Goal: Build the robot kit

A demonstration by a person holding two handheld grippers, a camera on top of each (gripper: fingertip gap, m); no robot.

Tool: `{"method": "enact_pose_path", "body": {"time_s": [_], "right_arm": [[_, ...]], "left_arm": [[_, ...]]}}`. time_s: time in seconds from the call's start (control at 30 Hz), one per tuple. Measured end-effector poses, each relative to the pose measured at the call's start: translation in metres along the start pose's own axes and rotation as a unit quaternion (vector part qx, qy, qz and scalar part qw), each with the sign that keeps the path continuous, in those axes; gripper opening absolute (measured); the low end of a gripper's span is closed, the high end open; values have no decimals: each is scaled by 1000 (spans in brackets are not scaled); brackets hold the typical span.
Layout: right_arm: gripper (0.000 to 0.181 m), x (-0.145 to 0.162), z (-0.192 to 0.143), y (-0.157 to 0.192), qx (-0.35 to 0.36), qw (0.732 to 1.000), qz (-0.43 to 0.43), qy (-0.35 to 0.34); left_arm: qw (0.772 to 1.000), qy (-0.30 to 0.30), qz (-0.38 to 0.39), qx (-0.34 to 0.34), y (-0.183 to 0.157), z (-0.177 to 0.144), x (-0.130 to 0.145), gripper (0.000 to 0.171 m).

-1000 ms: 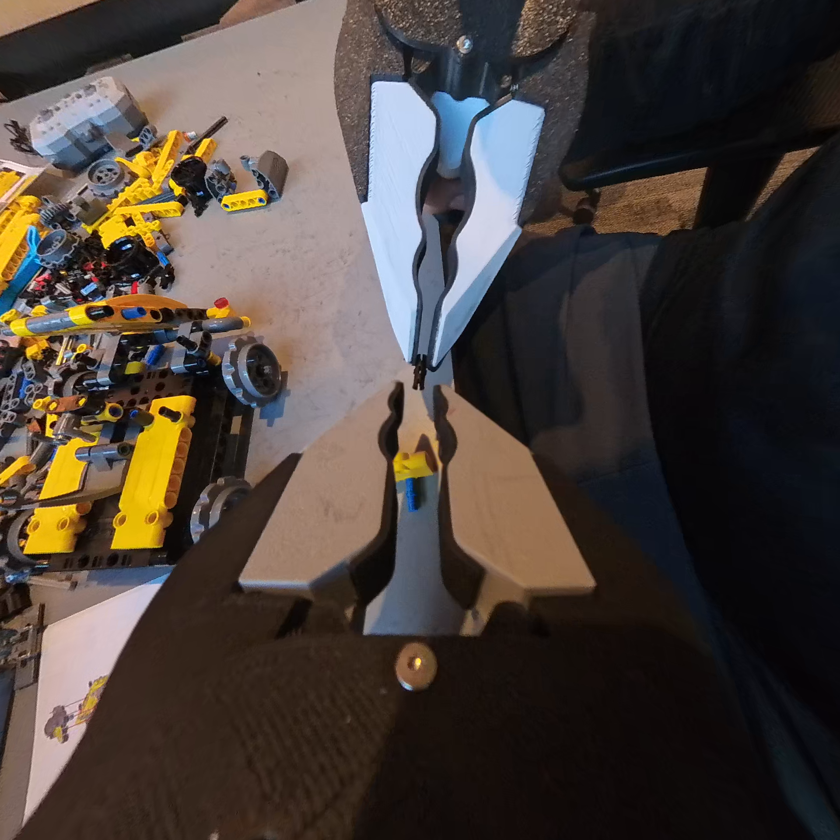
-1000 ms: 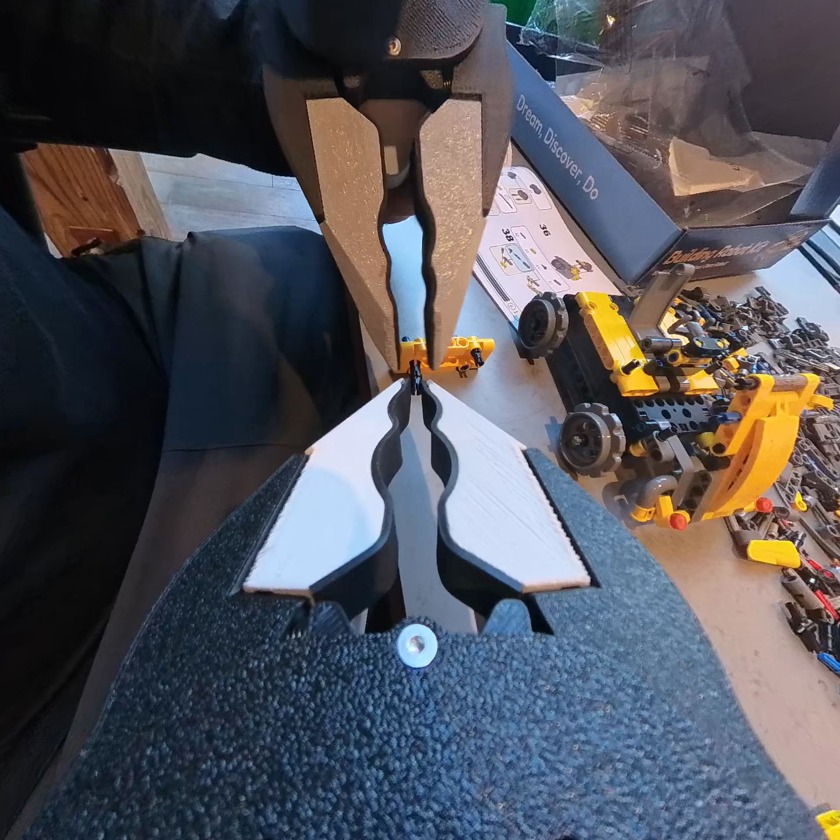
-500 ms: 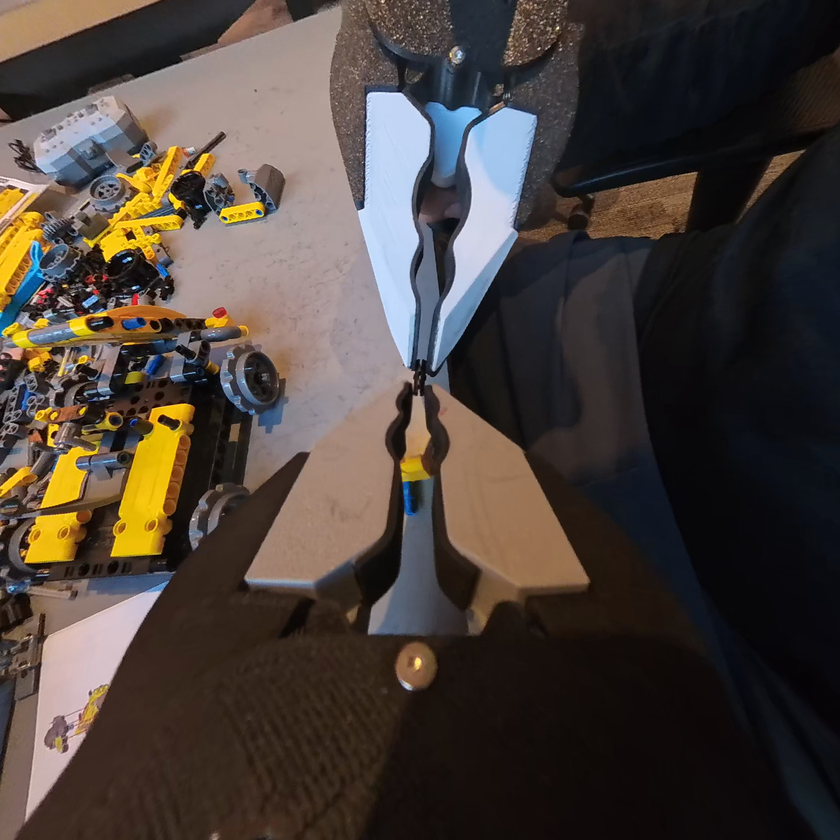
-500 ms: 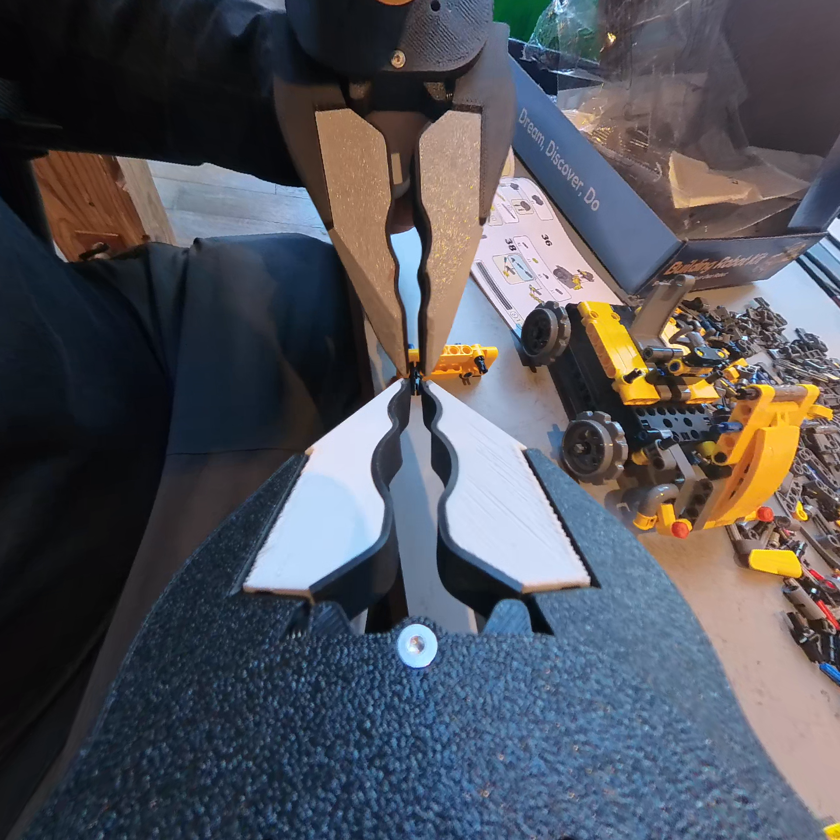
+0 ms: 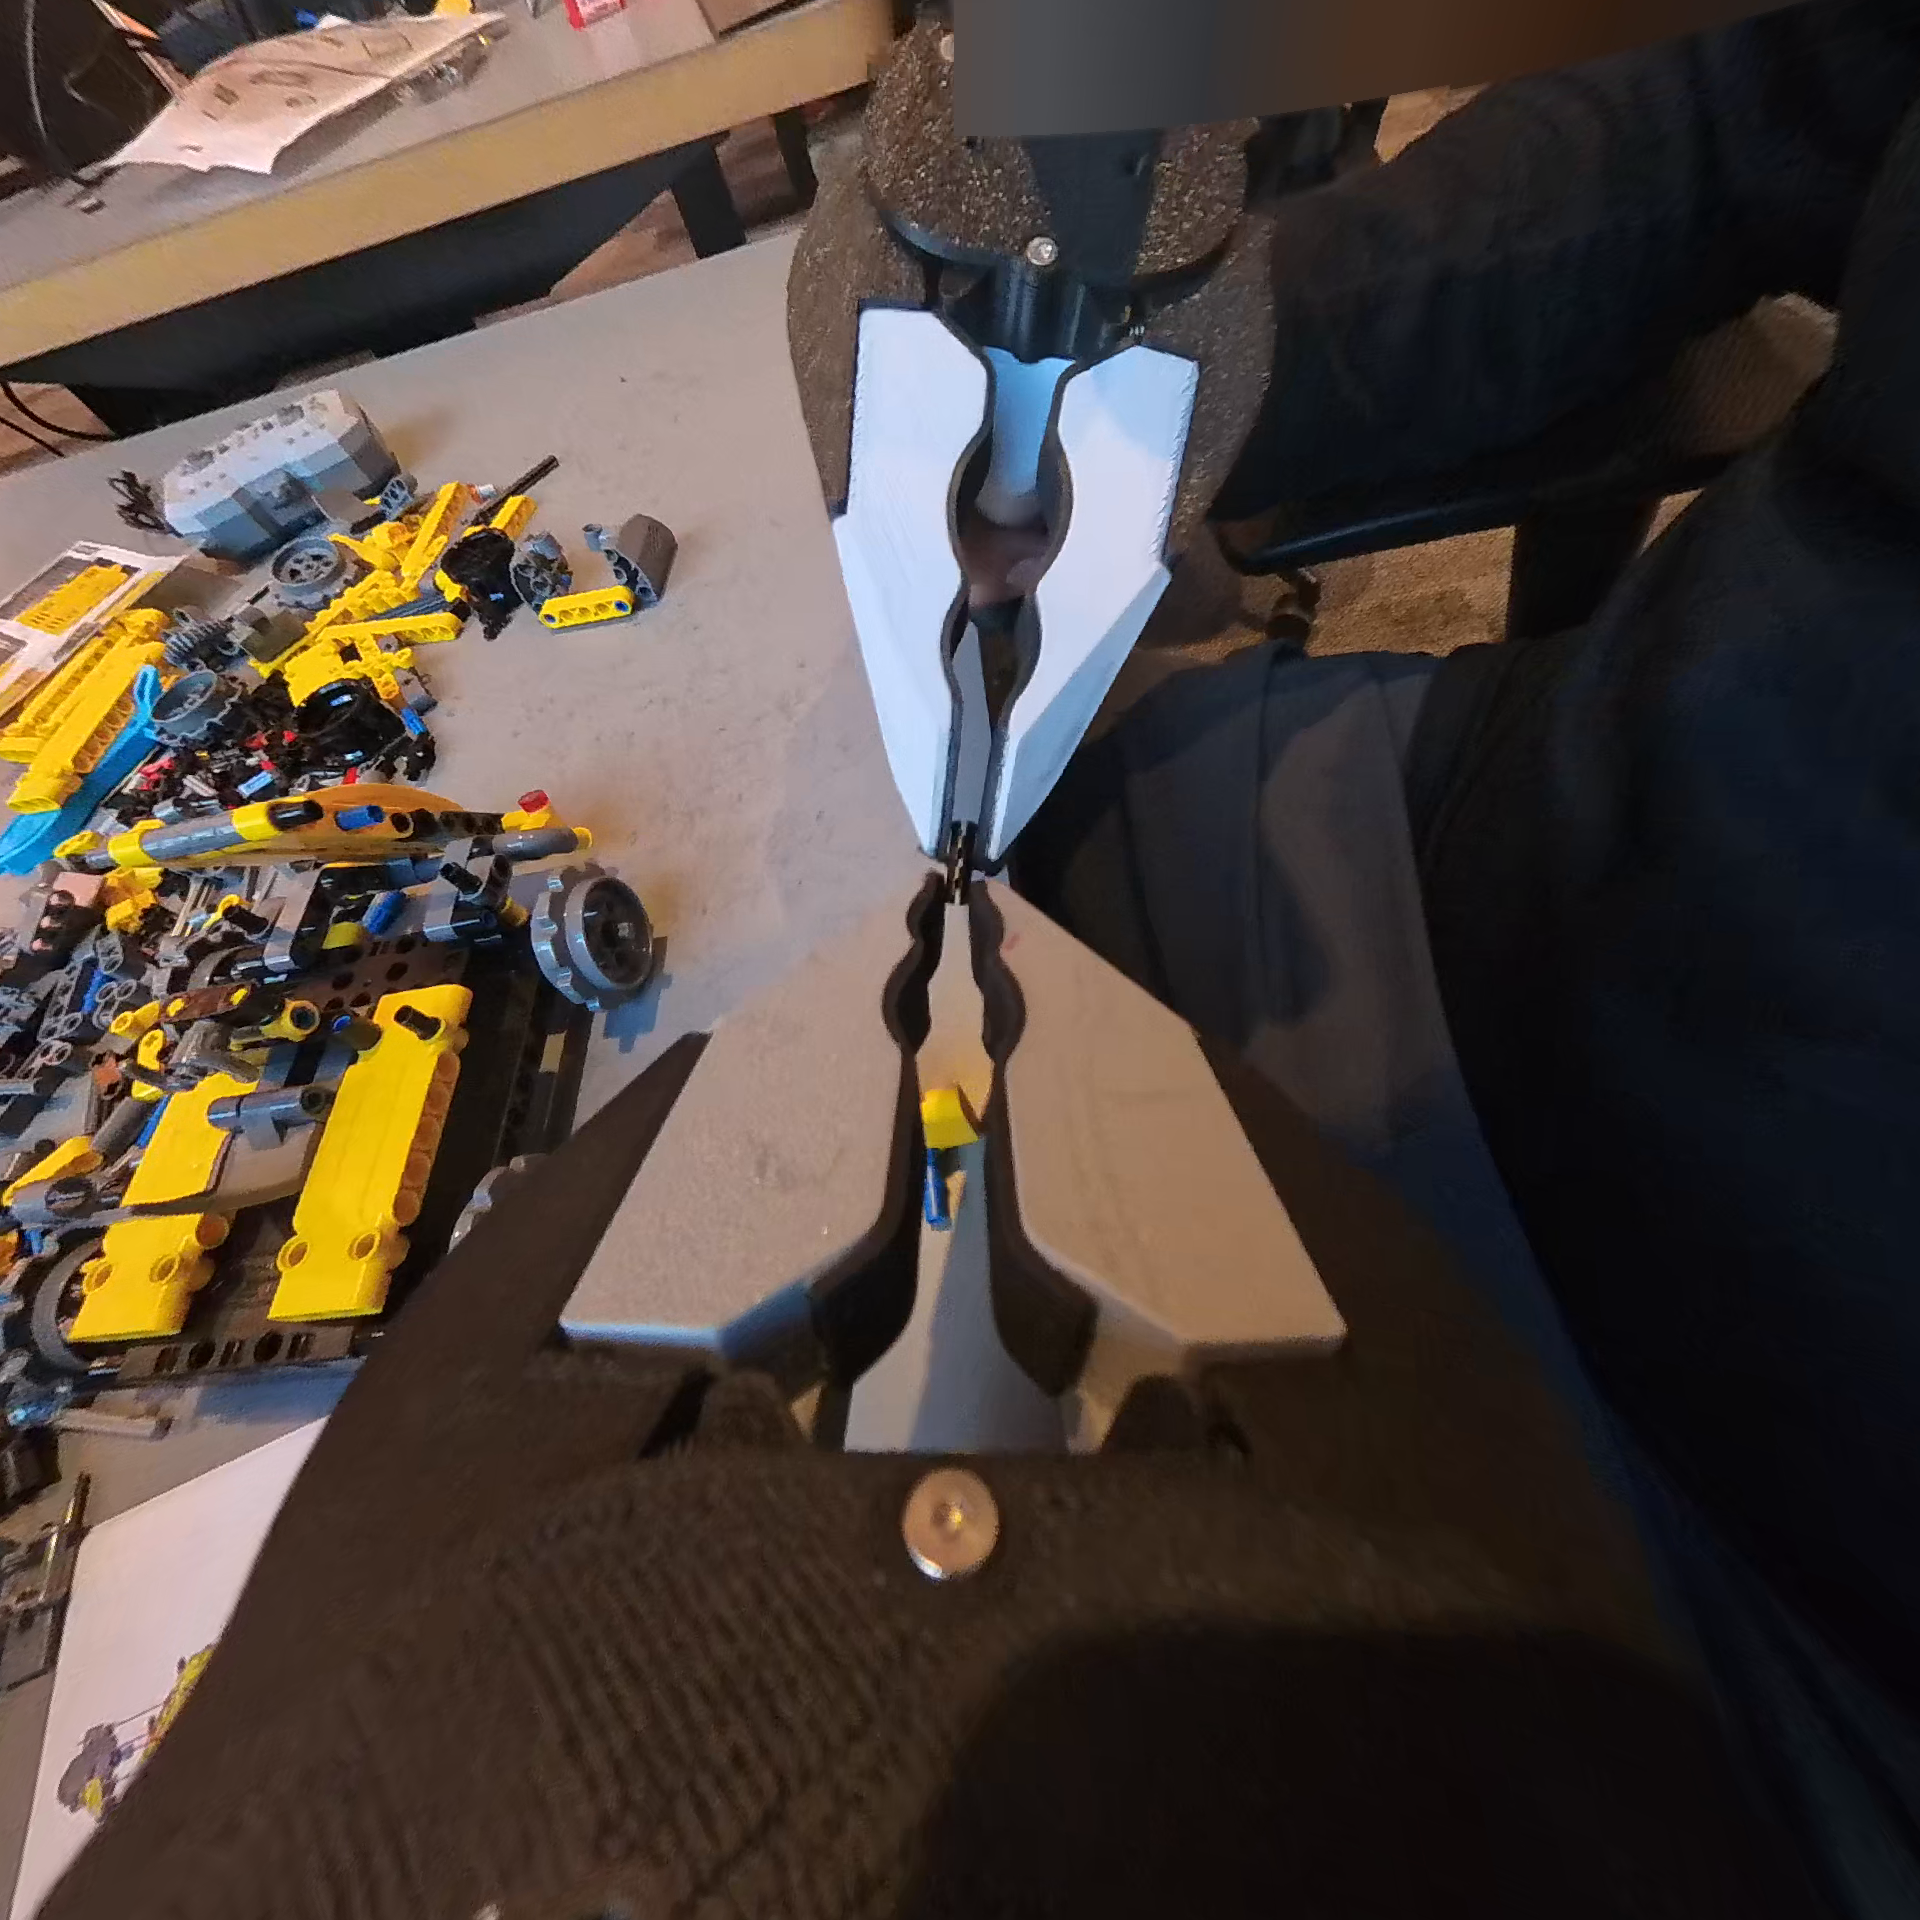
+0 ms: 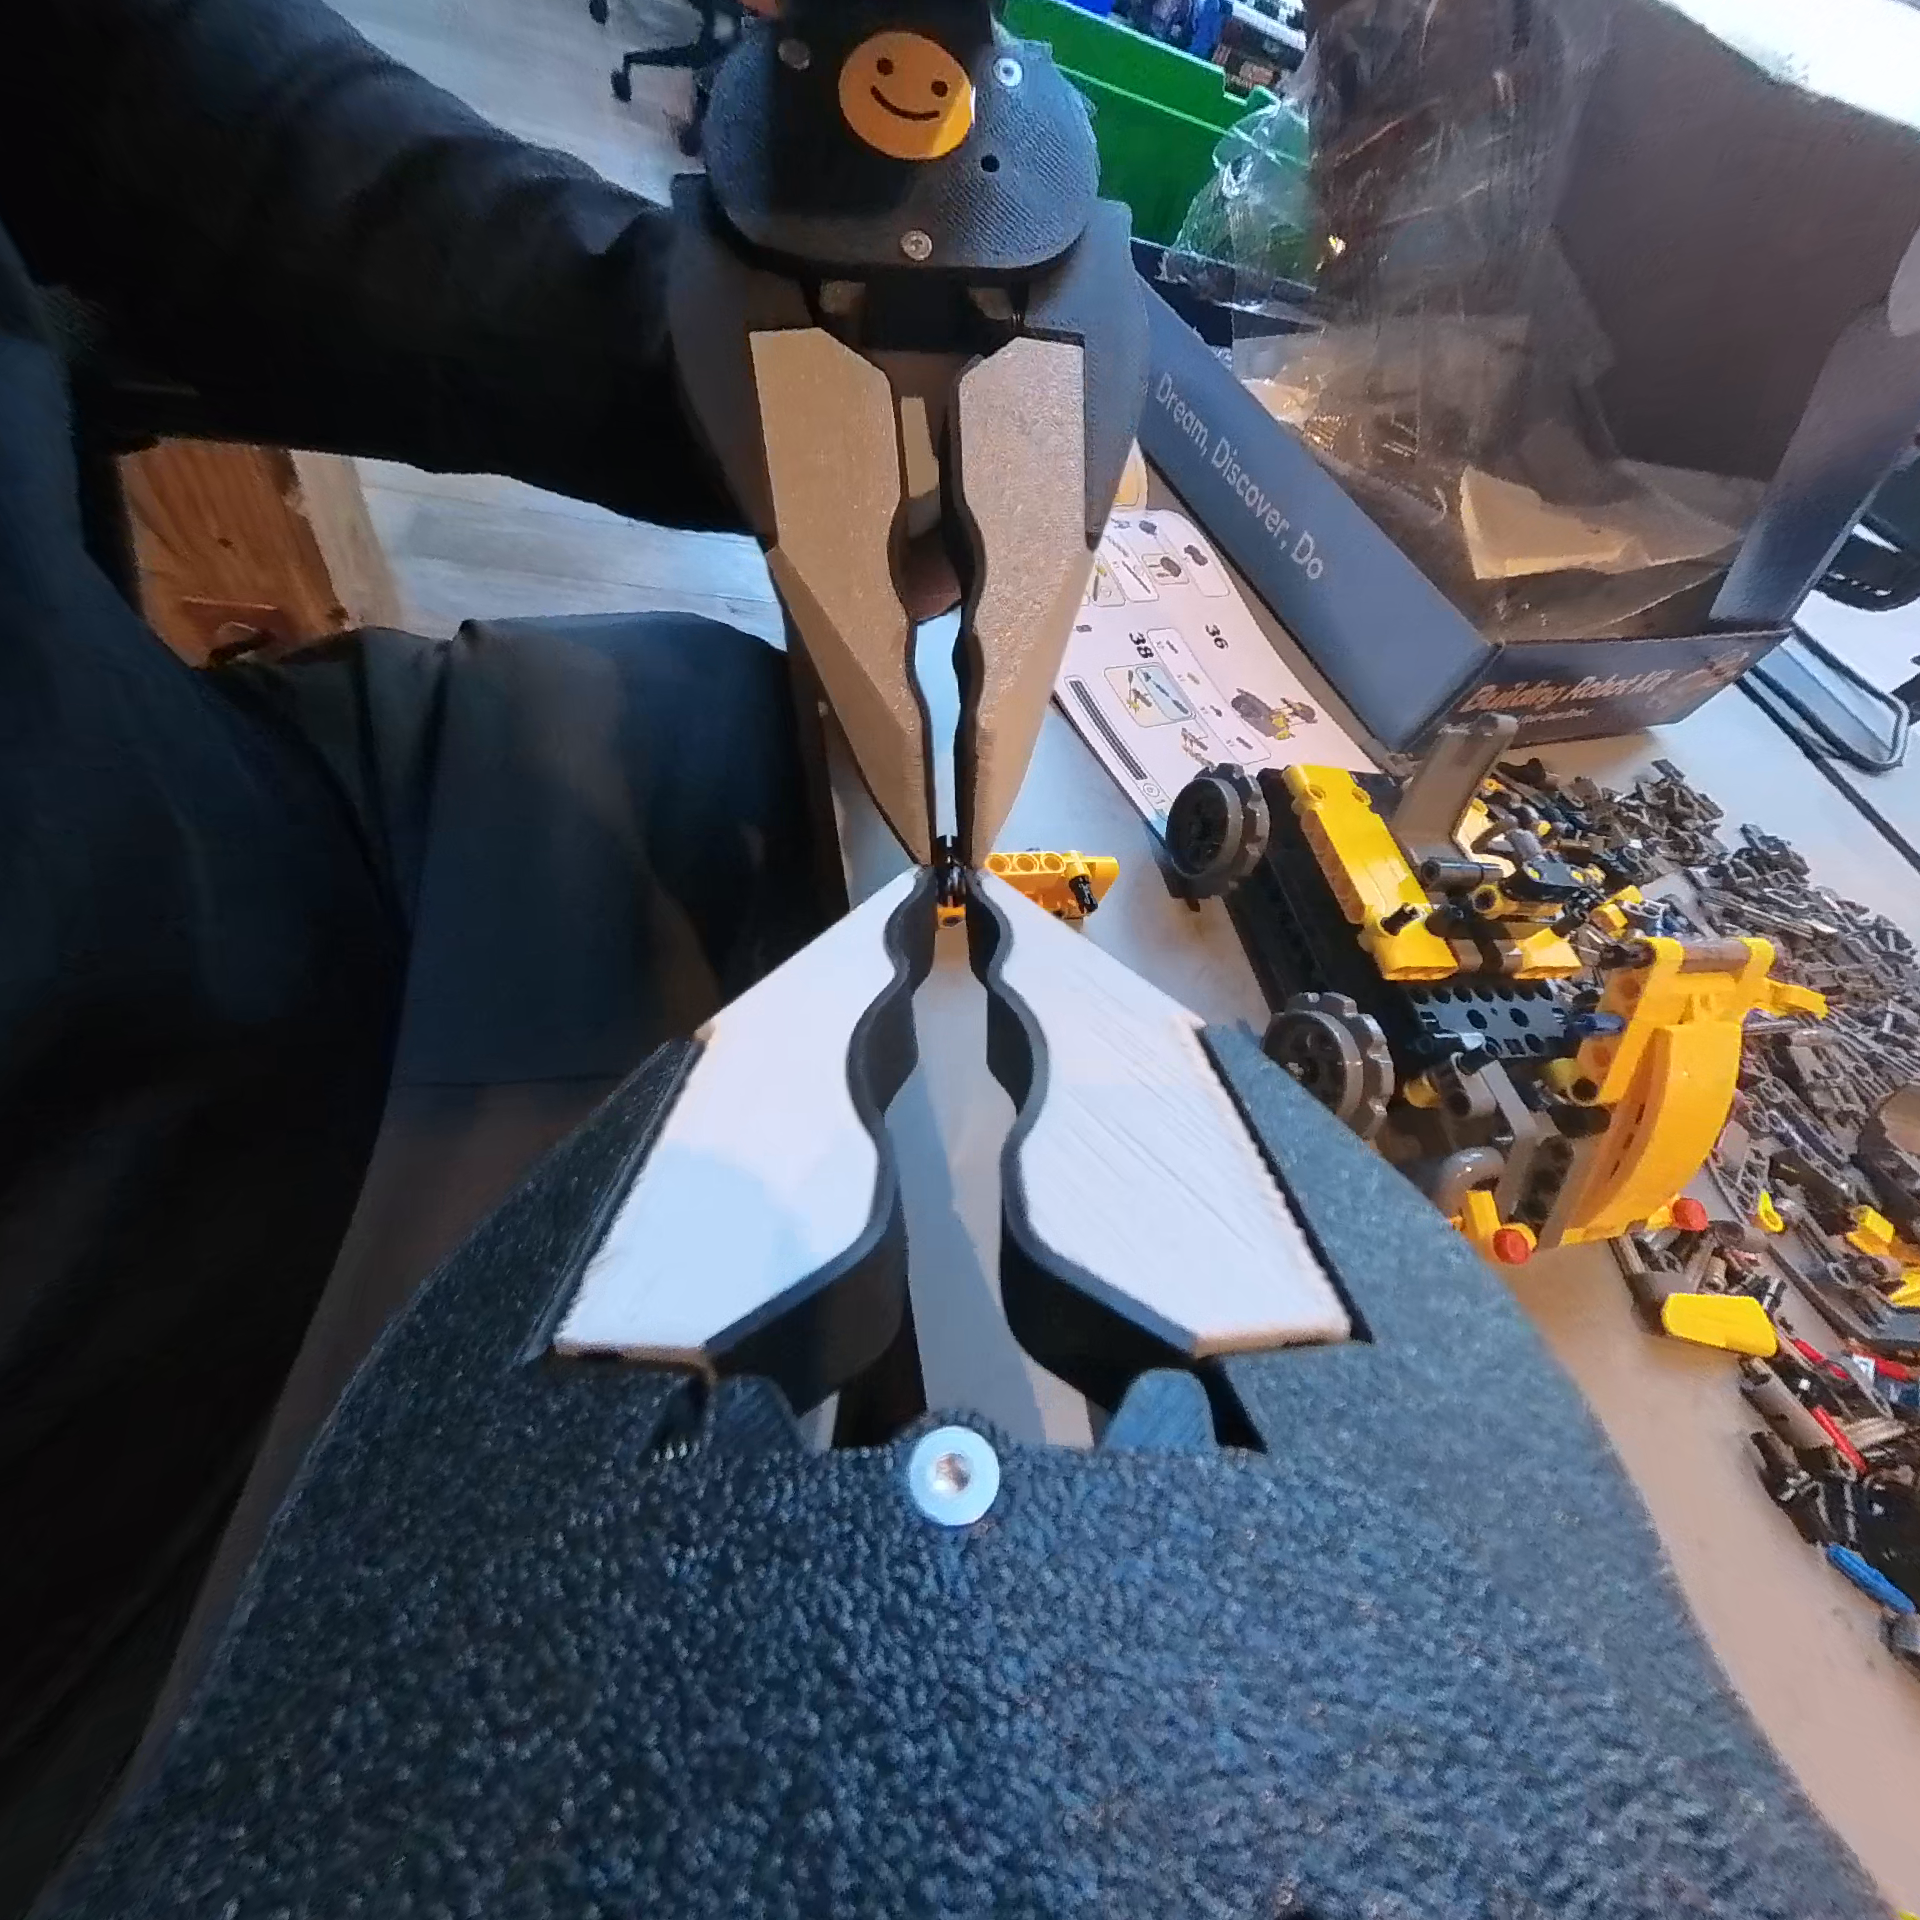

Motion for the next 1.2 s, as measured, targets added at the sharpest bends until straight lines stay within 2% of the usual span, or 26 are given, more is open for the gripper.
{"method": "enact_pose_path", "body": {"time_s": [0.47, 0.5, 0.53, 0.63, 0.77, 1.07, 1.2], "right_arm": [[5, -1, 0, -1, 8, 1000, -3, 3], [5, 1, 1, -1, 8, 1000, -1, 8], [5, 3, 2, -2, 9, 1000, 4, 14], [5, 11, 6, -6, 16, 999, 28, 36], [5, 15, 10, -8, 22, 997, 43, 56], [4, 20, 22, 2, 7, 994, 83, 73], [4, 18, 23, 6, 7, 994, 92, 60]], "left_arm": [[999, -6, -29, 10, 4, 0, 2, 3], [999, 11, -42, 11, 6, 1, 5, 7], [998, 31, -54, 4, 10, 0, 9, 20], [993, 60, -100, -1, 21, -8, 16, 45], [987, 100, -123, -5, 28, -11, 25, 62], [980, 156, -127, -2, 24, 5, 42, 78], [978, 168, -120, 2, 22, 10, 47, 73]]}}
Point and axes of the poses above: each gripper's, where its closed fingertips meet, z out along the fingers, x out of its underside, y = z × x across the jaws, the point moved 7 cm from there along -z, back along the fingers, and after that the axes turned 2 degrees about y, right-handed, at the moved point
